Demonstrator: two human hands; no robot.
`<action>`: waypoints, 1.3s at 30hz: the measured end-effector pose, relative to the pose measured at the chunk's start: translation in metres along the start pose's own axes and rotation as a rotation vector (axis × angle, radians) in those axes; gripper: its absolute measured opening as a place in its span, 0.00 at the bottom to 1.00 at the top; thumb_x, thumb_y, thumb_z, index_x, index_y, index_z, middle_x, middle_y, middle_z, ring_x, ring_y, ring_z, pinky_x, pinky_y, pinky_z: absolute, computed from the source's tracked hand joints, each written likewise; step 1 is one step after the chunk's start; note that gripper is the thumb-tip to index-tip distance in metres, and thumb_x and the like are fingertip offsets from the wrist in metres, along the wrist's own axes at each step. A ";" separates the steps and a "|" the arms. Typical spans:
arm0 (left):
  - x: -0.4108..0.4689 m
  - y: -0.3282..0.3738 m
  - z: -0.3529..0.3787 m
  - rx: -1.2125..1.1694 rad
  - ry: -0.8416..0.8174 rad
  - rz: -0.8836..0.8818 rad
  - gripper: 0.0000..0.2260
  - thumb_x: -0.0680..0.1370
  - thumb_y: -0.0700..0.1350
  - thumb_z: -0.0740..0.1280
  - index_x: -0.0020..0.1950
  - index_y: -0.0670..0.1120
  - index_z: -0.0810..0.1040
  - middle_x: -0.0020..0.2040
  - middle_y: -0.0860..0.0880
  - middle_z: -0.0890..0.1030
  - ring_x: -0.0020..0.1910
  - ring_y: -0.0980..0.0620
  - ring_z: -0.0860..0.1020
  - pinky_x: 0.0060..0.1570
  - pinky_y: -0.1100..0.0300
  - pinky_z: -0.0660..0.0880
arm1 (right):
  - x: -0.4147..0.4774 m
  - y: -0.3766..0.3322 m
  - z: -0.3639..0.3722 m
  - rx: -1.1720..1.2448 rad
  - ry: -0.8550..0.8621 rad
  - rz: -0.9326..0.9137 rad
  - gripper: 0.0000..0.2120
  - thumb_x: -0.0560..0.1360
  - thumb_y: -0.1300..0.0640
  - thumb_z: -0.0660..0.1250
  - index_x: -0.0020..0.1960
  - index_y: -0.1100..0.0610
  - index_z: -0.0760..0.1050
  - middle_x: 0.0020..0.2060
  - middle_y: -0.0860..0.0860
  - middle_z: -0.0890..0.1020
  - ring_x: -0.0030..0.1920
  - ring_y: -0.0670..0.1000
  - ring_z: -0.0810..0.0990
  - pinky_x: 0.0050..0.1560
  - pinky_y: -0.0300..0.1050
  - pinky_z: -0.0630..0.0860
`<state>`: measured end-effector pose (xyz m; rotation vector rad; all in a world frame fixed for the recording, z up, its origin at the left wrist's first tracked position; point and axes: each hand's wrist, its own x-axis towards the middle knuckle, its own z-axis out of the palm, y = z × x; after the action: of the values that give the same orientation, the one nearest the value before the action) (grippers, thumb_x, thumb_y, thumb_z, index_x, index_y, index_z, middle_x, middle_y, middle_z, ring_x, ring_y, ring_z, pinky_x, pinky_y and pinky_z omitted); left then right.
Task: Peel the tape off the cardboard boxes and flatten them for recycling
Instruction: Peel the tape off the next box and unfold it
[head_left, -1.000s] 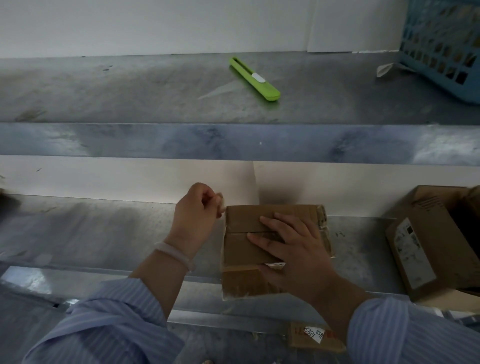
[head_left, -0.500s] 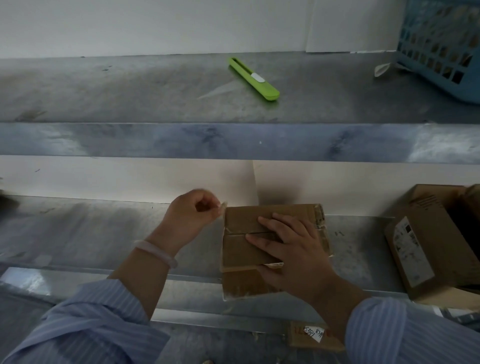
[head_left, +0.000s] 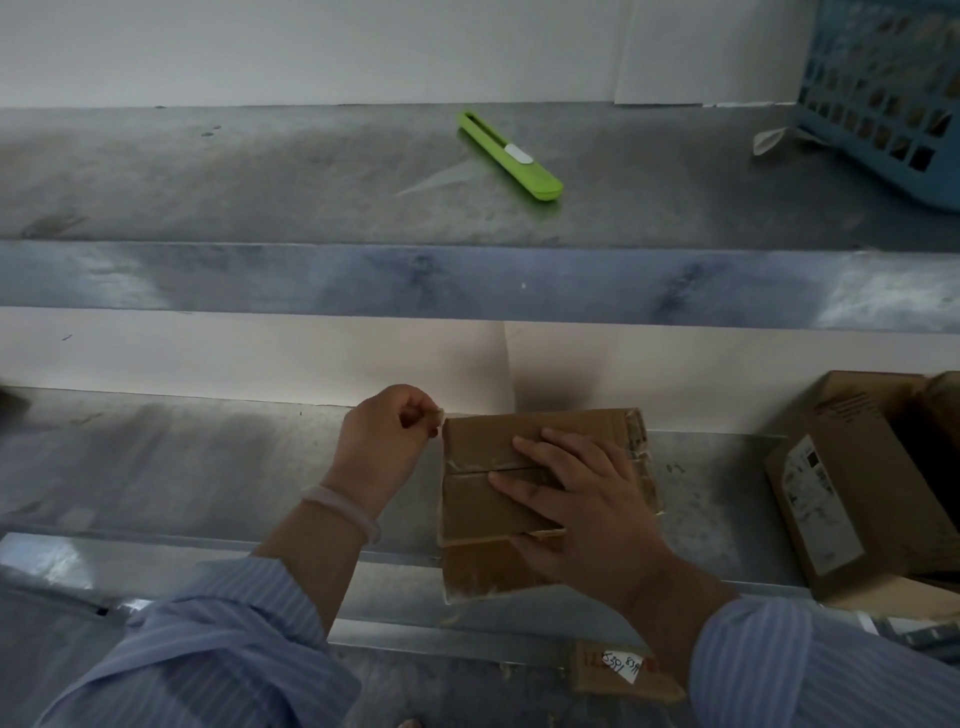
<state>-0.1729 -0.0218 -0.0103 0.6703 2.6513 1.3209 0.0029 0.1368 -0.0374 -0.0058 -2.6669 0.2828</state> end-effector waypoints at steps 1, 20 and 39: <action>-0.001 0.001 -0.001 0.057 -0.005 0.046 0.05 0.74 0.43 0.71 0.42 0.53 0.81 0.36 0.58 0.82 0.37 0.62 0.80 0.38 0.74 0.72 | 0.000 0.000 -0.001 0.001 0.002 -0.001 0.25 0.66 0.39 0.70 0.63 0.38 0.77 0.66 0.45 0.75 0.68 0.53 0.71 0.67 0.56 0.63; 0.005 -0.021 0.009 -0.352 -0.097 -0.349 0.03 0.74 0.40 0.72 0.45 0.43 0.79 0.41 0.43 0.83 0.40 0.48 0.84 0.39 0.58 0.81 | 0.002 0.003 -0.002 0.012 -0.013 -0.001 0.25 0.65 0.39 0.70 0.63 0.38 0.77 0.66 0.45 0.75 0.68 0.53 0.71 0.67 0.57 0.64; -0.032 0.046 0.036 0.679 -0.227 0.551 0.26 0.79 0.64 0.46 0.75 0.58 0.61 0.73 0.52 0.67 0.71 0.50 0.64 0.72 0.48 0.56 | -0.008 0.026 -0.011 0.229 0.071 -0.027 0.20 0.72 0.47 0.71 0.59 0.58 0.77 0.65 0.54 0.75 0.70 0.52 0.70 0.71 0.53 0.65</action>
<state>-0.1185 0.0150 0.0006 1.6020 2.7903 0.3051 0.0138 0.1636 -0.0366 0.0906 -2.5472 0.5668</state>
